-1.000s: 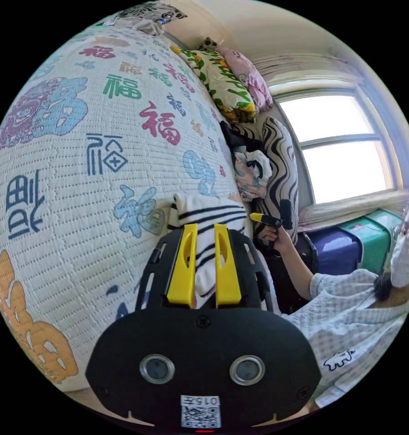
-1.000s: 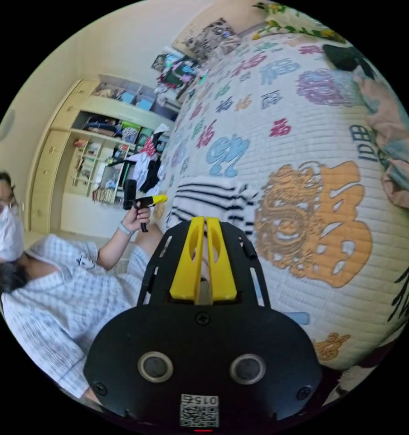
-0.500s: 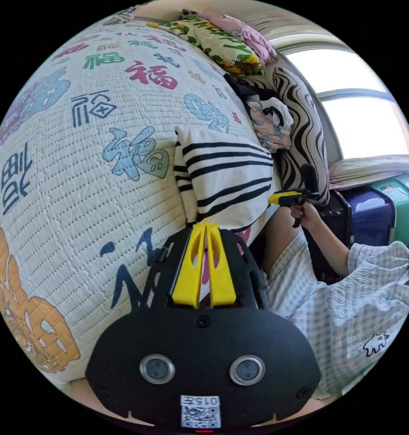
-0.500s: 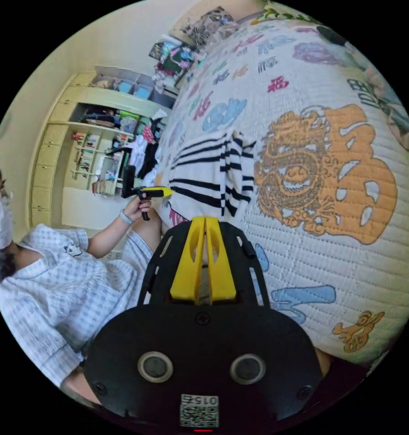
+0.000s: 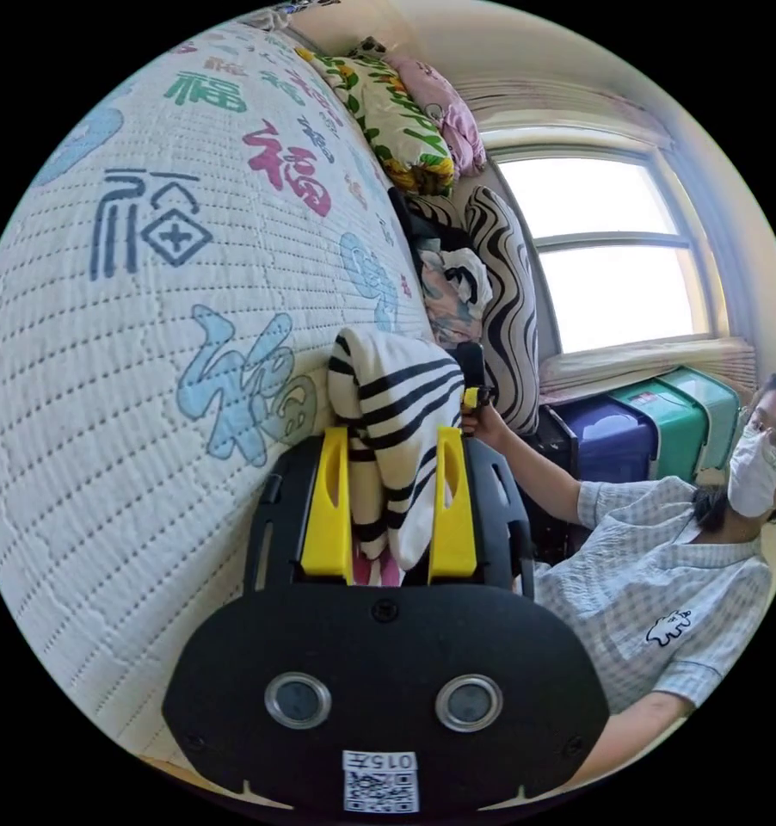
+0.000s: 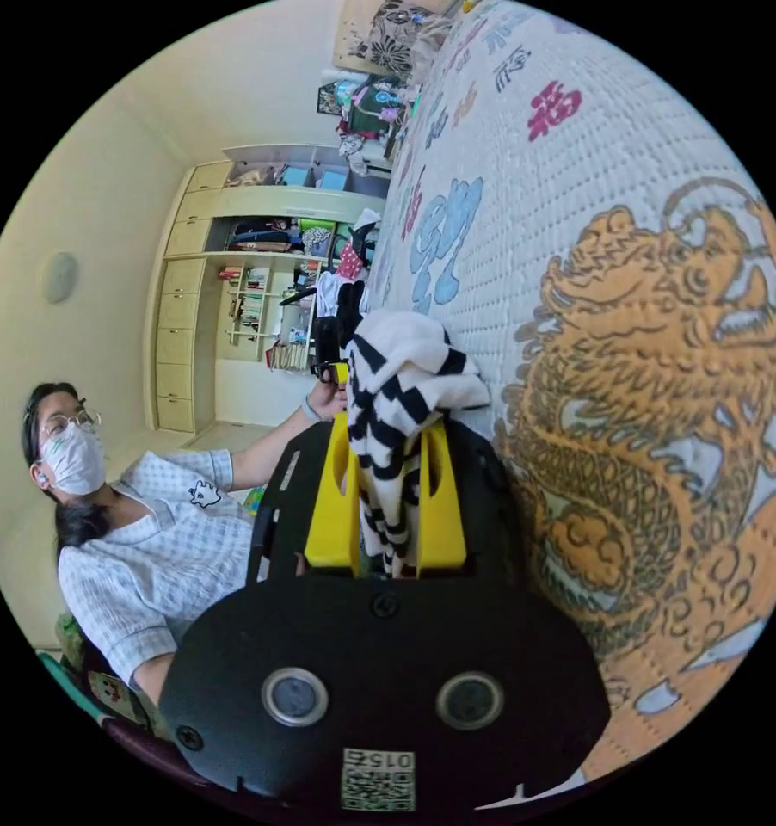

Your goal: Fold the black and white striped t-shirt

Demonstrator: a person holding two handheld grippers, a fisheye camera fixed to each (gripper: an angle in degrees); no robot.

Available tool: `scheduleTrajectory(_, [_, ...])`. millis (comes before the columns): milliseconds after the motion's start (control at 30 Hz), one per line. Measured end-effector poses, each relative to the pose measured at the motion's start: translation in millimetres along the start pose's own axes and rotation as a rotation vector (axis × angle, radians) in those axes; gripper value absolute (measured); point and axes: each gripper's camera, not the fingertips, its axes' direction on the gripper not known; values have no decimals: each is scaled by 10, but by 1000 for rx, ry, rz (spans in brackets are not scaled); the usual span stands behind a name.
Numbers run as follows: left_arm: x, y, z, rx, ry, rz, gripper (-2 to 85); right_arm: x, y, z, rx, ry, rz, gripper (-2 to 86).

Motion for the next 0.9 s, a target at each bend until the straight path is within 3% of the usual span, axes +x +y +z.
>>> scheduleTrajectory(167, [313, -13, -250, -35, 104, -34, 65, 241, -187, 358, -24, 55, 44, 76])
scheduleTrajectory(333, [1057, 422, -1504, 149, 97, 59, 61, -22, -598, 1019, -49, 76, -70, 73])
scheduleTrajectory(633, [2457, 1503, -5140, 502, -283, 42, 61, -991, -2384, 3898, -292, -148, -291, 69])
scheduleTrajectory(767, [2498, 1859, -6113, 646, -339, -76, 60, -1077, -3065, 5234, -365, -166, -253, 64])
scheduleTrajectory(900, [2118, 2050, -6575, 753, -326, -188, 63, -870, -3510, 6164, -389, -37, -227, 64])
